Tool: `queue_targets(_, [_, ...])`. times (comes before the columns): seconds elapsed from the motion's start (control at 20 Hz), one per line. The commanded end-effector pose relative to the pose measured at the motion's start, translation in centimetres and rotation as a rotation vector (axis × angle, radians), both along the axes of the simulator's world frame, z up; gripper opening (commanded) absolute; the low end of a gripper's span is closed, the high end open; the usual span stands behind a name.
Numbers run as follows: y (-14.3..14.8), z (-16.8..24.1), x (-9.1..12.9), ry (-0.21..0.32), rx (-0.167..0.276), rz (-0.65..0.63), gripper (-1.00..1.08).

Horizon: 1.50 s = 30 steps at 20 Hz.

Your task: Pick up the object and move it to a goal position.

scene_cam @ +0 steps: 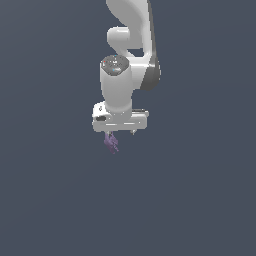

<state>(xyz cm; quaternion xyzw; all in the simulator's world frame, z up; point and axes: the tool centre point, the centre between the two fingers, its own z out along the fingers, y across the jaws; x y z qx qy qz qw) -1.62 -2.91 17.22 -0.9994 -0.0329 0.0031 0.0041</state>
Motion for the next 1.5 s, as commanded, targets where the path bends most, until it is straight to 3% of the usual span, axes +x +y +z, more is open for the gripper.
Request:
queue_targets(0.0, [-0.7,-0.4,-0.3,-0.001,-0.001,0.029,1.00])
queue_targets(0.75, [-5.1,-3.6,-2.9,-0.007,-0.006,0.256,1.00])
queue_targets(1.45, [-5.9,-4.6,-3.4,-0.007,-0.007,0.294,1.00])
